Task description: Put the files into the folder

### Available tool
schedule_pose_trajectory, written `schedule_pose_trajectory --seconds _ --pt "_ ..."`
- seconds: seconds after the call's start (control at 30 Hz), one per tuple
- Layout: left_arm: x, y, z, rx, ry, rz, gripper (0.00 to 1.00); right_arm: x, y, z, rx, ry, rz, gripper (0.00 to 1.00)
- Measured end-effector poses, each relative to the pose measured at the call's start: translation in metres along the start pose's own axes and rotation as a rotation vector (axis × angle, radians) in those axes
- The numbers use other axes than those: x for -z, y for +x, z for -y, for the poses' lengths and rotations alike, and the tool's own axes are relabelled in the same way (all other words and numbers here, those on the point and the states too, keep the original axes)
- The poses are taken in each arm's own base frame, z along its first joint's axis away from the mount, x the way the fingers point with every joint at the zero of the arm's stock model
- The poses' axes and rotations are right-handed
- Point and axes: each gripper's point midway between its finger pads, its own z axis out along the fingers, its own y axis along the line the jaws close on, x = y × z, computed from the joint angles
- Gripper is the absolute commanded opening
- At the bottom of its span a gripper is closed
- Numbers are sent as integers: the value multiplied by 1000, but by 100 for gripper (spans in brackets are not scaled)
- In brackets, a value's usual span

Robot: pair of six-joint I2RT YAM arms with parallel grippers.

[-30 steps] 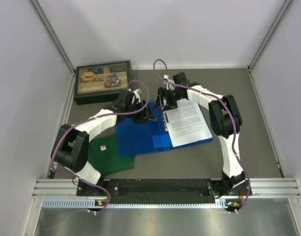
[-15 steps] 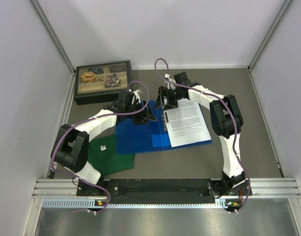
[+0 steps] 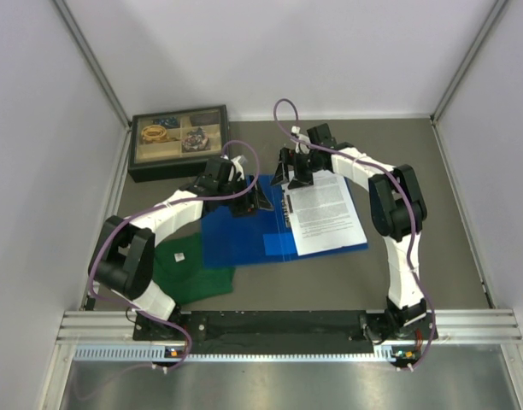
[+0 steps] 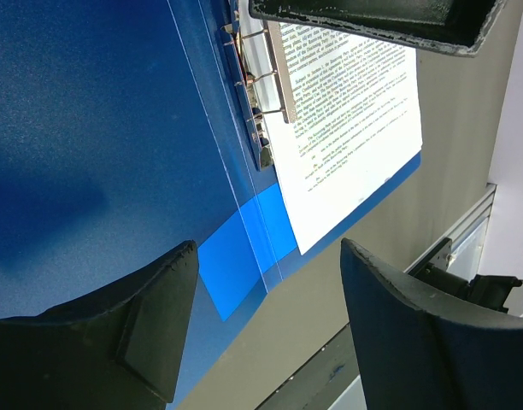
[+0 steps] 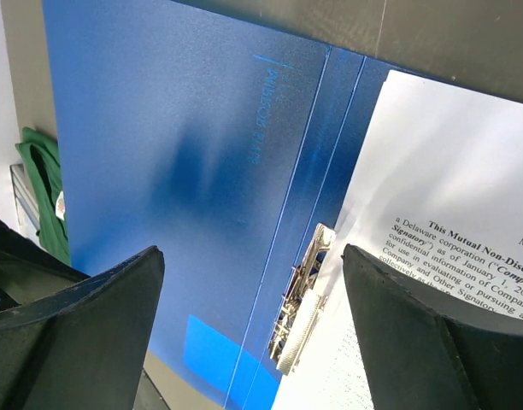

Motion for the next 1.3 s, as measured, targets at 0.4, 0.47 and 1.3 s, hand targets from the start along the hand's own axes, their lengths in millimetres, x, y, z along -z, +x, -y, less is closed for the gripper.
schedule_pose_trajectory --seconds 0.4,0.47,1.3 --pt "0 0 0 0 -1 0 72 -8 2 3 -24 -22 -6 85" --pt "0 0 0 0 0 0 72 -11 3 5 -29 -21 -10 85" --pt "1 1 0 1 0 1 72 -19 18 -17 -107 -219 -34 78"
